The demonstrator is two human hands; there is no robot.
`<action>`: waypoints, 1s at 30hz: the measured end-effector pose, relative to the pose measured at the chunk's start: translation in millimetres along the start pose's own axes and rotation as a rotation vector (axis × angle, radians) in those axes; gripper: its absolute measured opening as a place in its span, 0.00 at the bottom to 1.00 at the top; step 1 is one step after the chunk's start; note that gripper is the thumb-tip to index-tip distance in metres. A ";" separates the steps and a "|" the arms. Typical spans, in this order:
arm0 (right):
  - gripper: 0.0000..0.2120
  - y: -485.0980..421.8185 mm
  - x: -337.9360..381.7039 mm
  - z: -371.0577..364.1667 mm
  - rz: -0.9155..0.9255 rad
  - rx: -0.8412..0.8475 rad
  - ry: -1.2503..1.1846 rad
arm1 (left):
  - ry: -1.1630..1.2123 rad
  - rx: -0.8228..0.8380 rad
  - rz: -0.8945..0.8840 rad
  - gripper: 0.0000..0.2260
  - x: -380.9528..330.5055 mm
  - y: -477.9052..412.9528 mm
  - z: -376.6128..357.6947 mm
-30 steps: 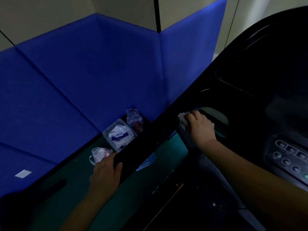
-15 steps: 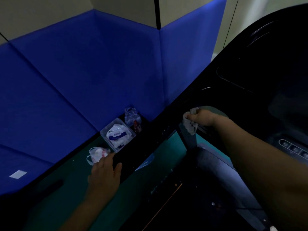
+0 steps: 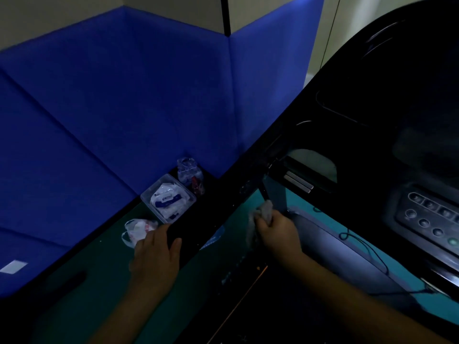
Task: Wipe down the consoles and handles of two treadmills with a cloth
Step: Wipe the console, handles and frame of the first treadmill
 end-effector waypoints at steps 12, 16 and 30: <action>0.30 -62.2 33.0 -28.8 -0.307 -0.363 -0.626 | 0.003 0.007 -0.032 0.21 3.3 -2.6 -3.7; 0.07 -21.3 34.4 -53.2 -0.148 -0.363 -0.716 | -0.013 0.005 -0.045 0.22 4.6 -2.5 -4.6; 0.12 -31.8 64.1 -33.7 -0.060 -0.501 -0.515 | -0.017 0.006 -0.061 0.23 1.1 -0.6 -1.6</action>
Point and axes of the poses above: each hand's wrist, its own y-axis away from the middle knuckle, its own z-axis out of the back of the hand, x = y × z, the point moved 7 cm from there along -y, towards the middle knuckle, and after that the axes turned 14 degrees about -y, right-handed, at the moved point
